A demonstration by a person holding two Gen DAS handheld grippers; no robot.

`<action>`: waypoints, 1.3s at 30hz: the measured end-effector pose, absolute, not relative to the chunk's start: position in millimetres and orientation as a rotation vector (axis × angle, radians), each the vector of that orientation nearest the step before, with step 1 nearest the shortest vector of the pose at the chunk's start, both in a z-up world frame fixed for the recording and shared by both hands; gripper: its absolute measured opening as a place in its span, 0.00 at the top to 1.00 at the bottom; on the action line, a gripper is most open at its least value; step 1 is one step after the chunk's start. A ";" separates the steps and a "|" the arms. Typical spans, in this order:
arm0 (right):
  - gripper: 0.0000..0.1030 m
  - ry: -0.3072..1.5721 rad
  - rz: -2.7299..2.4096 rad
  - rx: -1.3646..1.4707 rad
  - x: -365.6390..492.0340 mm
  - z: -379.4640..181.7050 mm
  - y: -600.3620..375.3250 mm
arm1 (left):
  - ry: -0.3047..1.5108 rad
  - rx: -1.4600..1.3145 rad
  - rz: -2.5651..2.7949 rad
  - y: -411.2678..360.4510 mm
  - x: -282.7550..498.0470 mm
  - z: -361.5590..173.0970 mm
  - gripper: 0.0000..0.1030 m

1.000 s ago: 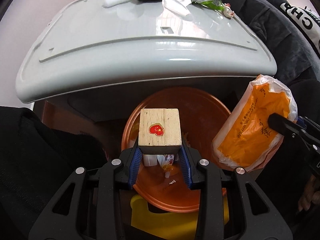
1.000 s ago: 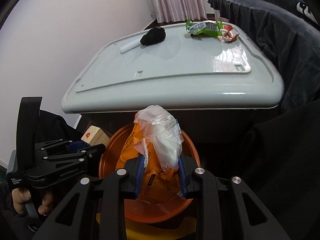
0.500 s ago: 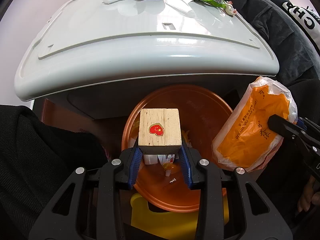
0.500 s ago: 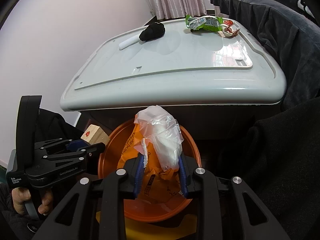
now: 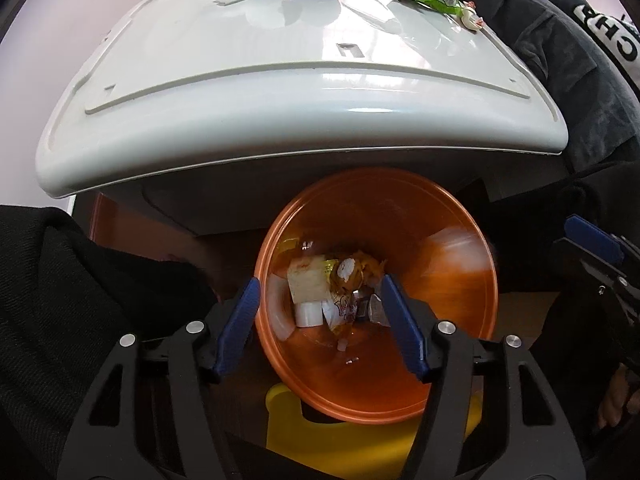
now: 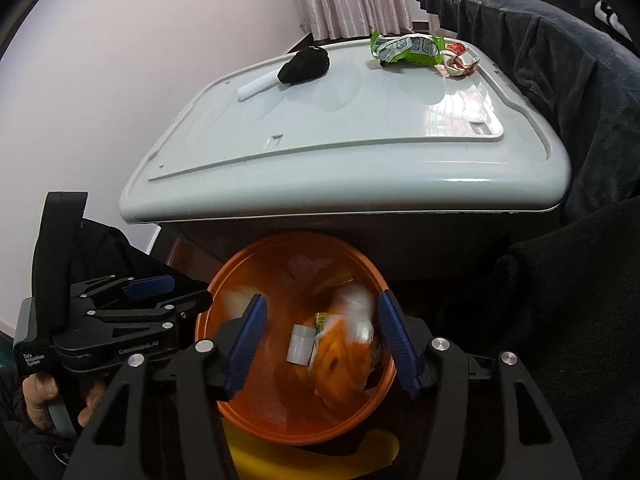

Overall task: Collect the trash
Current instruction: 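Move the right gripper back to the table and grasp the green snack bag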

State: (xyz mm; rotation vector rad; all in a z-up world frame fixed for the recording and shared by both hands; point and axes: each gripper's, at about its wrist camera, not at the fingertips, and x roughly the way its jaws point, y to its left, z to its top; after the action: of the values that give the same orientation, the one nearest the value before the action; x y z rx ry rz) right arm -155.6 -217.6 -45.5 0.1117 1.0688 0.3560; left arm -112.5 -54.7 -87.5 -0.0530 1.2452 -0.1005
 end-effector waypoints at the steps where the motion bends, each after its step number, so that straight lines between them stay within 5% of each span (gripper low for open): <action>1: 0.43 1.069 0.355 0.113 -155.7 -45.7 -217.8 | 1.249 -0.055 -0.098 -54.4 -112.5 -88.3 0.40; 15: 0.43 1.069 0.362 0.153 -144.8 -41.6 -224.1 | 1.193 -0.061 -0.102 -48.9 -113.0 -72.0 0.40; 19: 0.41 1.047 0.367 0.161 -118.5 -29.5 -228.3 | 1.128 -0.077 -0.114 -44.8 -103.8 -53.5 0.33; 39: 0.29 0.921 0.261 0.105 128.3 13.2 -275.8 | 0.973 -0.073 -0.068 -32.6 -8.5 -21.5 0.26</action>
State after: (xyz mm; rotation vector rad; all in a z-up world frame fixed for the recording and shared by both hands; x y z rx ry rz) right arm 128.3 -275.8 13.2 0.1054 0.9209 0.2612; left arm -8.5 -32.6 -21.5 -0.0727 0.9729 -0.0682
